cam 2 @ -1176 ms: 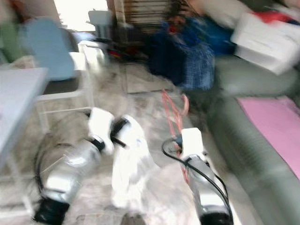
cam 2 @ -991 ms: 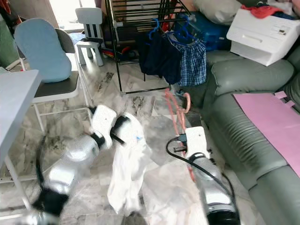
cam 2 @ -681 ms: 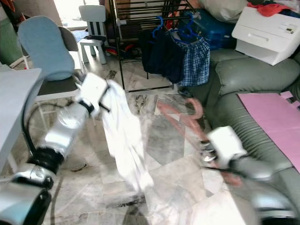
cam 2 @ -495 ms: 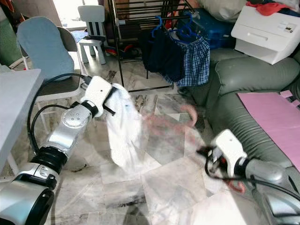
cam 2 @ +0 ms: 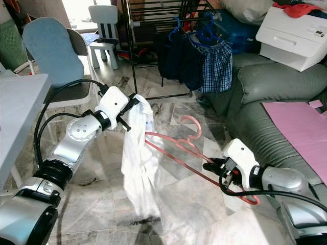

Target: Hang hanger

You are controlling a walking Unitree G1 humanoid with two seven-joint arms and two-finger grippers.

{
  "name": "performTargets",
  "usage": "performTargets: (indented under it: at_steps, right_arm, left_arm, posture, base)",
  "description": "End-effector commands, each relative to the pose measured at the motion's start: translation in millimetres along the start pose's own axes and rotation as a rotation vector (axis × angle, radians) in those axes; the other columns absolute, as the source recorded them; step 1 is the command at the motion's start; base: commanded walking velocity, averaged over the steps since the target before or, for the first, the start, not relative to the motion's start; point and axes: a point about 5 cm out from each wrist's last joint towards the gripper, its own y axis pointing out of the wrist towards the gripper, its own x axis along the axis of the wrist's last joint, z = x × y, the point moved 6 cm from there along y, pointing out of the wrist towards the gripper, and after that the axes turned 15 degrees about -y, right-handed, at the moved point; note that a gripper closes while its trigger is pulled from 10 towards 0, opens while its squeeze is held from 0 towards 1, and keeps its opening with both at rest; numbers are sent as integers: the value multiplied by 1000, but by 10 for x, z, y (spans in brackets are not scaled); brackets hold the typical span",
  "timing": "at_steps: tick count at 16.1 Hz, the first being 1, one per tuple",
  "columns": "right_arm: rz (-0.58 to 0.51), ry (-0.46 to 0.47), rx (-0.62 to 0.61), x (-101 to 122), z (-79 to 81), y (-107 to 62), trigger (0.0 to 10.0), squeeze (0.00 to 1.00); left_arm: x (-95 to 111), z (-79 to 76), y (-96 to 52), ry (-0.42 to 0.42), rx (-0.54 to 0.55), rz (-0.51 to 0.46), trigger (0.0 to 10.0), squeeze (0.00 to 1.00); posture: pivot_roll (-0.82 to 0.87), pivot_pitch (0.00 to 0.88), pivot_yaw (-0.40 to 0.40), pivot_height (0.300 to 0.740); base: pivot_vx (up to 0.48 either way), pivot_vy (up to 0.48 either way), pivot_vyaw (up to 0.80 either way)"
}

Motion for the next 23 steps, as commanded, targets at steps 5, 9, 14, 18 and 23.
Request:
performTargets:
  at_steps: [5, 9, 14, 18, 23]
  right_arm:
    - [-13, -35, 58, 84, 23, -20, 10000, 0]
    - [60, -115, -13, -45, -98, 45, 10000, 0]
    - [38, -141, -14, 10, -88, 131, 10000, 0]
    - [5, -149, -48, 79, -146, 188, 10000, 0]
    - [-24, -113, -28, 79, -33, 352, 10000, 0]
  left_arm:
    - [-75, 133, -39, 140, 8, 69, 10000, 0]
    - [-136, 148, -67, 152, 3, 89, 10000, 0]
    - [-145, 96, -67, 137, -33, 87, 10000, 0]
    - [-151, -104, -49, 98, -123, 74, 10000, 0]
    - [121, -432, 20, 7, -239, -53, 10000, 0]
  posture:
    - [-216, 0, 36, 740]
    - [-214, 0, 34, 740]
    - [-209, 0, 29, 740]
    - [-212, 0, 32, 740]
    - [-206, 0, 30, 740]
  base:
    - [0, 0, 0]
    - [0, 0, 0]
    - [0, 0, 0]
    - [0, 0, 0]
    - [0, 0, 0]
